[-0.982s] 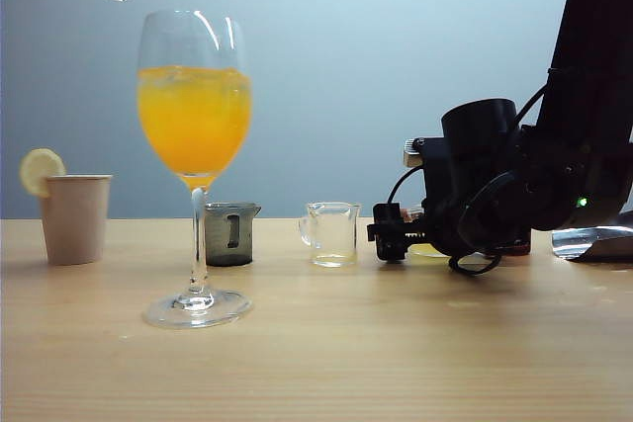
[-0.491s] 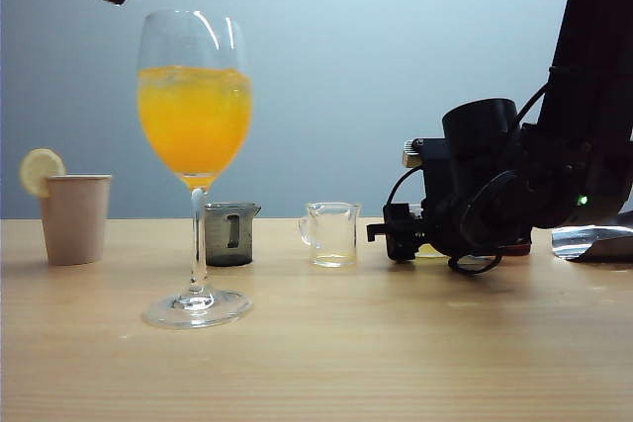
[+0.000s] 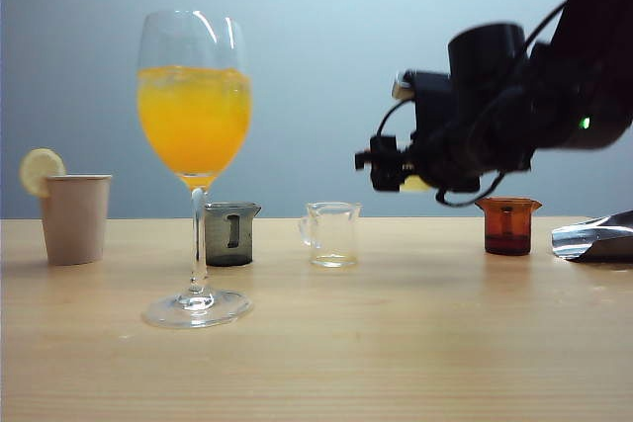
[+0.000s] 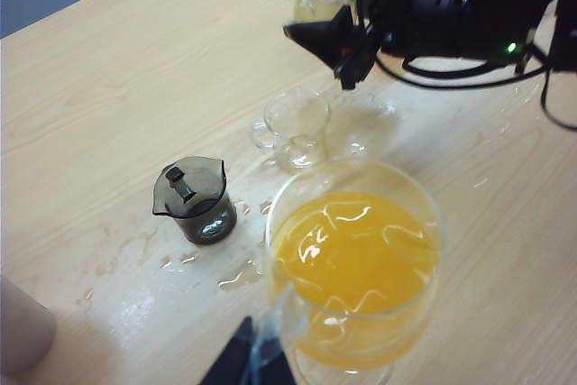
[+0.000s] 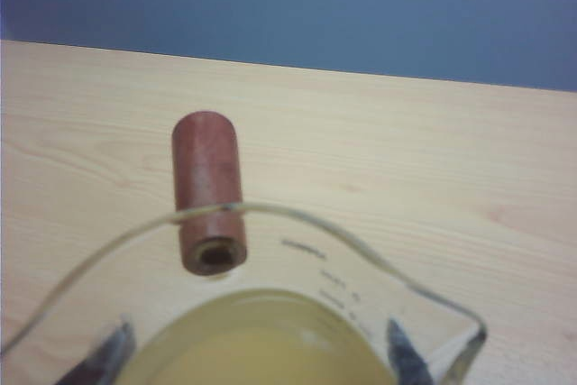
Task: Pick up the third measuring cup from the left, pour the pineapple juice inside into the goblet, and finally put the measuring cup back in its original place.
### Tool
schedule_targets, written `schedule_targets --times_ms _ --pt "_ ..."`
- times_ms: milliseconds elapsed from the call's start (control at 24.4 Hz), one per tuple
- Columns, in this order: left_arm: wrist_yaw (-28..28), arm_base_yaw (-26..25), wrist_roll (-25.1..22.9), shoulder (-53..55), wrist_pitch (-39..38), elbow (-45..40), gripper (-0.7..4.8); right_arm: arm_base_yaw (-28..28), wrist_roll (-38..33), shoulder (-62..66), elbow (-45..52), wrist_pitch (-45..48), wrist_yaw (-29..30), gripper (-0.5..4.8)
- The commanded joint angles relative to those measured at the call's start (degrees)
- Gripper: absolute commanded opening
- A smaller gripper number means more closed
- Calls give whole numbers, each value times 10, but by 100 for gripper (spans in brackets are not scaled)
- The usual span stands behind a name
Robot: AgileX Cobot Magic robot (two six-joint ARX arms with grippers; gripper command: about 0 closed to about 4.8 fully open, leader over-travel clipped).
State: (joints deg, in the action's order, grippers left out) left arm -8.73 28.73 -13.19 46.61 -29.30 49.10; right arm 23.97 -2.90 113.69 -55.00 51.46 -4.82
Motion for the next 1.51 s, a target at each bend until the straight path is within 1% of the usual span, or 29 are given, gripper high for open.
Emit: schedule_targets --times_ms 41,164,368,450,614,696,737,819,900,941,1023,1105,1351,1514 --pt "-1 -1 53 -2 1 2 -5 1 2 -48 -2 -49 26 198" --pt "-6 0 65 -7 1 2 -5 8 16 -90 -2 -89 46 198" --pt "-26 0 66 -27 -5 2 -5 19 21 -132 -2 -105 89 198" --pt "-32 0 68 -39 -12 2 -5 31 21 -147 -2 -116 90 198" --pt "-44 1 103 -60 -24 2 -5 55 22 -175 -2 -148 90 198" --pt "-44 1 107 -70 -35 2 -5 69 27 -187 -2 -162 90 198" --pt "-44 2 106 -75 -45 2 -5 77 31 -191 -2 -167 90 198" --pt "-41 12 106 -89 -88 2 -5 111 47 -202 -2 -170 90 198" --pt "-31 18 106 -100 -125 2 -5 133 50 -203 -3 -170 88 198" --pt "-19 19 106 -106 -134 3 -5 144 61 -203 -3 -171 86 198" --pt "-14 19 107 -111 -138 5 -5 157 85 -203 -3 -172 84 198" --pt "-14 19 107 -111 -139 9 -5 165 94 -203 -3 -171 84 198" --pt "-15 19 106 -111 -139 9 -5 165 95 -204 -3 -170 84 198" --pt "-16 19 106 -111 -139 9 -5 165 126 -210 -3 -169 85 198"
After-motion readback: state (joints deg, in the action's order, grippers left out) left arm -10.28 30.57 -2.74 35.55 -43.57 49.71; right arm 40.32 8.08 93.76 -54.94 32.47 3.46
